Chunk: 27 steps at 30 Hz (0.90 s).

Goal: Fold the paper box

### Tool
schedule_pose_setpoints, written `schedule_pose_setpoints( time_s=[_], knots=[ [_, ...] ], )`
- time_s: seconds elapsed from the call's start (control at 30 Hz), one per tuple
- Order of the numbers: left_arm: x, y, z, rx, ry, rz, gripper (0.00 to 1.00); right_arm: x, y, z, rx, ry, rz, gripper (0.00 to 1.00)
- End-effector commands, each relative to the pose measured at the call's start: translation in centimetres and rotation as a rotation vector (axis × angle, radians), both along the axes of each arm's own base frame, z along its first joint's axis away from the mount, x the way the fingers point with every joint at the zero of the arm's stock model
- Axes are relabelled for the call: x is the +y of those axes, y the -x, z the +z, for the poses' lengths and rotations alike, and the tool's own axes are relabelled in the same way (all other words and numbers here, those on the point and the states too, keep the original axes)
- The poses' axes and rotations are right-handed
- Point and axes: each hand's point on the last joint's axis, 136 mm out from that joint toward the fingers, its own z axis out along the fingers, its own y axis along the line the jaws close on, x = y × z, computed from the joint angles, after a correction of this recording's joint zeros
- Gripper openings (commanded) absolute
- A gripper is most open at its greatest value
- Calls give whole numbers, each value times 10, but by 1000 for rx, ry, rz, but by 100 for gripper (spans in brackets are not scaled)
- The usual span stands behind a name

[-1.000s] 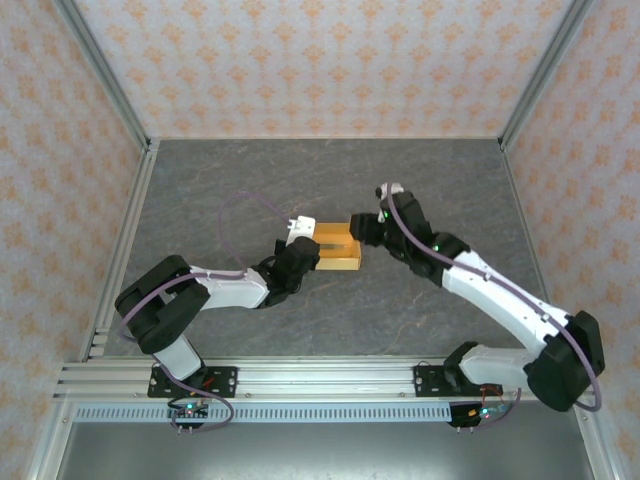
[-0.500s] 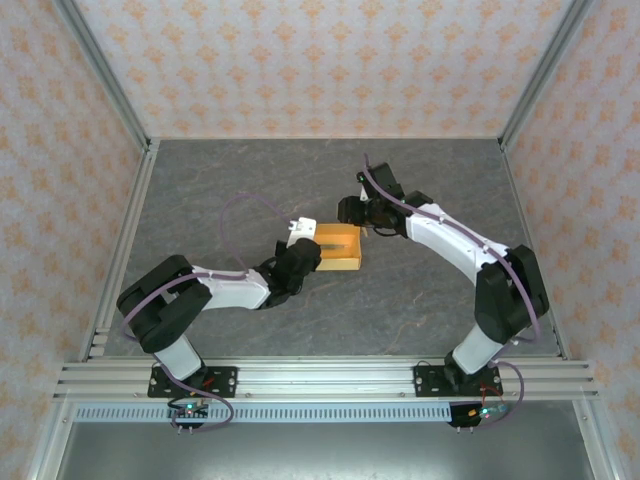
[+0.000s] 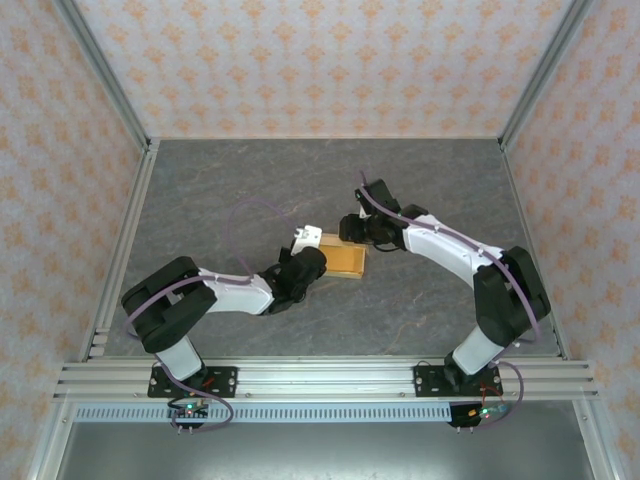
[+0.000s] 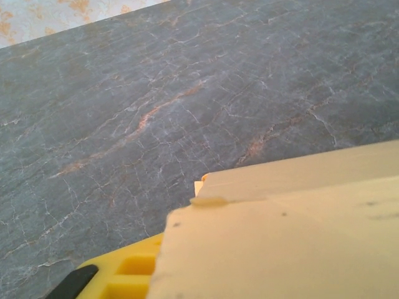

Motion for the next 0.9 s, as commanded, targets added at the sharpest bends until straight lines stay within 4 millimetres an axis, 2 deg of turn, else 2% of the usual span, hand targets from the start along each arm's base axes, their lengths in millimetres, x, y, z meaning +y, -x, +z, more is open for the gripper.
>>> schedule_pose_setpoints(
  time_s=[0.0,0.43,0.67,0.87],
  knots=[
    [9,5,-4,-3,-35,37,23,-2,0,11,-41,-10,-24,47],
    [16,23,-15,17,-31,30,38,-4,7,0,-40,11,-35,46],
    [23,36,-18,37,-6,15,53,-5,8,-2,-42,20,-38,46],
    [28,45,-22,72,-7,-1,59,-6,8,-5,-42,29,-37,45]
  ],
)
